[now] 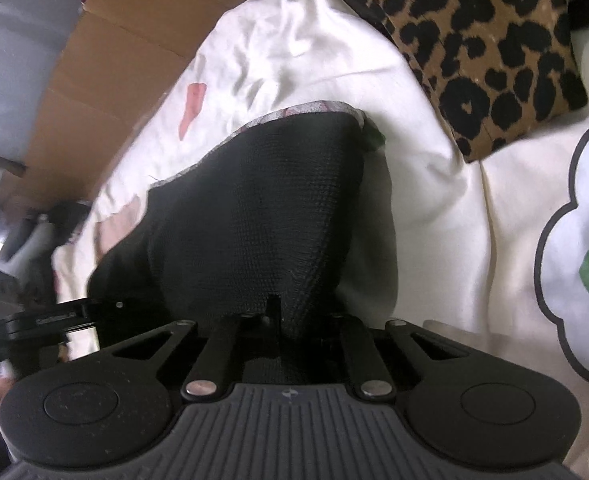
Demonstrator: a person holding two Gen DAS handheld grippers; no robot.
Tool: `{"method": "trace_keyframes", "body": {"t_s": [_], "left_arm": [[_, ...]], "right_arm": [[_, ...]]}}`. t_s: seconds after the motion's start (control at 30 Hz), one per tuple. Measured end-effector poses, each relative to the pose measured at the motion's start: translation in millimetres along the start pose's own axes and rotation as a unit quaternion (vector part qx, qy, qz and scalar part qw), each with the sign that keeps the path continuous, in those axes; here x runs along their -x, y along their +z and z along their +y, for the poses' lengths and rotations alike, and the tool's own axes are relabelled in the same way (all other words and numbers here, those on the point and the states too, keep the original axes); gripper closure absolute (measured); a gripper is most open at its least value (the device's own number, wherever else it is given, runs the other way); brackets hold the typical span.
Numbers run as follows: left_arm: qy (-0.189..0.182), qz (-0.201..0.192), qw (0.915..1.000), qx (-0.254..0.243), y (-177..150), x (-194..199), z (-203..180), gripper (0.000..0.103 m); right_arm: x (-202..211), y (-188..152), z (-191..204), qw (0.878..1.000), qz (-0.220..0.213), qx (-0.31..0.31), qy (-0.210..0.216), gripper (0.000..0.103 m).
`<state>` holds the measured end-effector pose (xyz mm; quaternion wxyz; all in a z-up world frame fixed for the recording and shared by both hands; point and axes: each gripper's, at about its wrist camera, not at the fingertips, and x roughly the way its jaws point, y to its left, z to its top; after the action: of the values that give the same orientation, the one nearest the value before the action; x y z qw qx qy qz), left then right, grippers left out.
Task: Fold clothes
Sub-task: 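Lift the folded shorts off the duvet with both tools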
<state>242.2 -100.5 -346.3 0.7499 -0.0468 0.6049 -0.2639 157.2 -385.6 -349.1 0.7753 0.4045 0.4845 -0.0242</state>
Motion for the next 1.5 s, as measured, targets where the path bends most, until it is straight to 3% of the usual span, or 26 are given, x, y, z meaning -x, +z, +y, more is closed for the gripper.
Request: {"method": "trace_keyframes", "body": {"t_s": [0.1, 0.3, 0.47, 0.9, 1.17, 1.5], "left_arm": [[0.024, -0.002, 0.9997, -0.008, 0, 7, -12, 0.067], [0.067, -0.015, 0.9974, -0.021, -7, 31, -34, 0.07], [0.069, -0.032, 0.9969, -0.021, -22, 69, -49, 0.07], [0.086, -0.056, 0.9944, -0.026, -41, 158, -94, 0.07], [0.079, -0.11, 0.99, -0.039, -35, 216, -132, 0.07], [0.085, -0.172, 0.9807, -0.038, -16, 271, -184, 0.07]], "right_arm": [[4, -3, 16, 0.999, -0.006, 0.026, -0.033, 0.096], [25, -8, 48, 0.996, -0.02, 0.073, -0.055, 0.096], [51, -21, 82, 0.987, -0.023, 0.135, -0.087, 0.096], [136, -39, 147, 0.978, -0.047, 0.188, -0.082, 0.096], [204, -27, 182, 0.974, -0.1, 0.196, -0.057, 0.096], [276, -4, 225, 0.96, -0.167, 0.213, -0.065, 0.096]]}}
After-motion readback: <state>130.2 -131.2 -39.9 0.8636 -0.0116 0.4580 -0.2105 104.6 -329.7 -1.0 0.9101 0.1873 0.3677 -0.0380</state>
